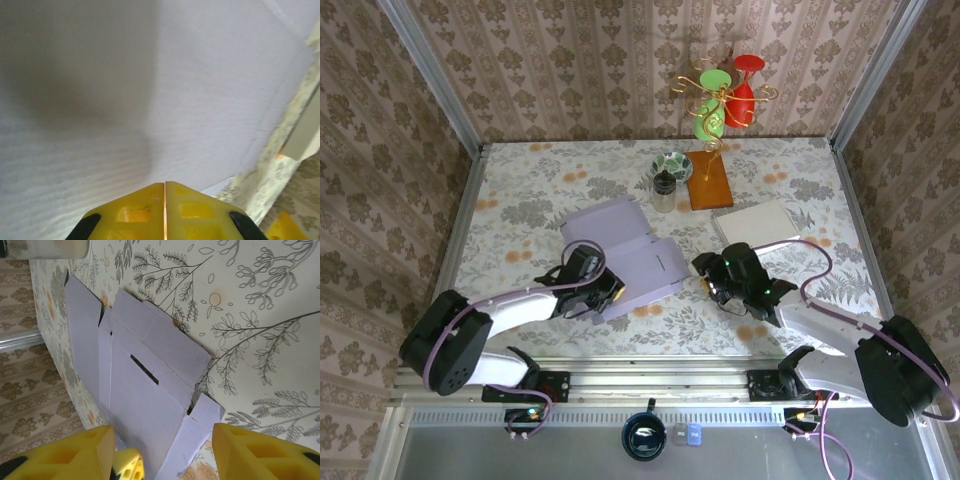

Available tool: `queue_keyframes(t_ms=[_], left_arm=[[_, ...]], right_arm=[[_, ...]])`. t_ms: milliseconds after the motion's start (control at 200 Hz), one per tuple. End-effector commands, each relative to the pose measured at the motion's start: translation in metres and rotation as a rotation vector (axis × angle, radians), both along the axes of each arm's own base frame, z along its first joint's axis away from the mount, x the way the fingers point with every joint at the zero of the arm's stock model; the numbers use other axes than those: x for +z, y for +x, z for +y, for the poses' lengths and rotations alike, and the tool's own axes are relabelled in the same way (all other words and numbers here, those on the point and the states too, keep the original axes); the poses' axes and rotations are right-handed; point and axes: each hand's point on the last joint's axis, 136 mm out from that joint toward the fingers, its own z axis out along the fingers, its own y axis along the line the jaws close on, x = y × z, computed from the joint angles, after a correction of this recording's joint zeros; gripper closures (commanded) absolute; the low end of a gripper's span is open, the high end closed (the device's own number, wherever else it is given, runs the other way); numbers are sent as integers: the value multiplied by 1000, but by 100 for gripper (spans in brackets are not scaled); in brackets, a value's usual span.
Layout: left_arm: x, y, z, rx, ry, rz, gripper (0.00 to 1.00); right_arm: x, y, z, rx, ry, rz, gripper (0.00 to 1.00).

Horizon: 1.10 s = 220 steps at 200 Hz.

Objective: Fold the paper box

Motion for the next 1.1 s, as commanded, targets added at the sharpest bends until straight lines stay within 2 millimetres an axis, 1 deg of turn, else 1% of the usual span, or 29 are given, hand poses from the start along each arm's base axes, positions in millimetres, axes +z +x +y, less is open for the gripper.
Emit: queue_keyframes(t_ms=[0,80,95,140,225,280,310,320,340,405,475,540,615,860,1000,1095], left_arm=[[30,25,19,52,-6,-56,89],[39,38,43,51,34,-79,89],[40,44,52,72,39,-77,89],[42,55,67,73,58,-88,89],[42,78,87,51,91,-96,88],[42,93,93,13,101,-108,88],[40,101,95,-9,111,-110,88],[39,104,96,-17,116,-109,88],[38,109,97,-32,127,-112,88],[32,121,101,-74,174,-109,88],[24,130,105,-101,229,-108,88],[17,135,106,-115,248,-109,88],[6,135,107,-132,272,-96,88],[-26,121,105,-182,285,-29,88],[-34,115,106,-189,293,-10,89],[-35,113,106,-191,294,-7,89]], right_arm=[[-2,9,6,-10,18,-29,46],[-8,11,10,-1,21,-19,48],[-9,12,10,0,21,-21,48],[-13,14,13,4,21,-15,48],[-20,17,18,15,26,0,49],[-24,18,21,22,31,9,50],[-23,19,22,25,37,5,50],[-30,18,22,25,27,21,50],[-32,19,22,26,25,26,50],[-40,19,23,25,16,38,51],[-44,21,24,21,20,39,51],[-46,22,26,21,28,40,52],[-48,22,29,23,27,44,52],[-55,25,29,8,33,41,54],[-58,28,31,3,43,33,56],[-56,32,32,-2,48,15,58]])
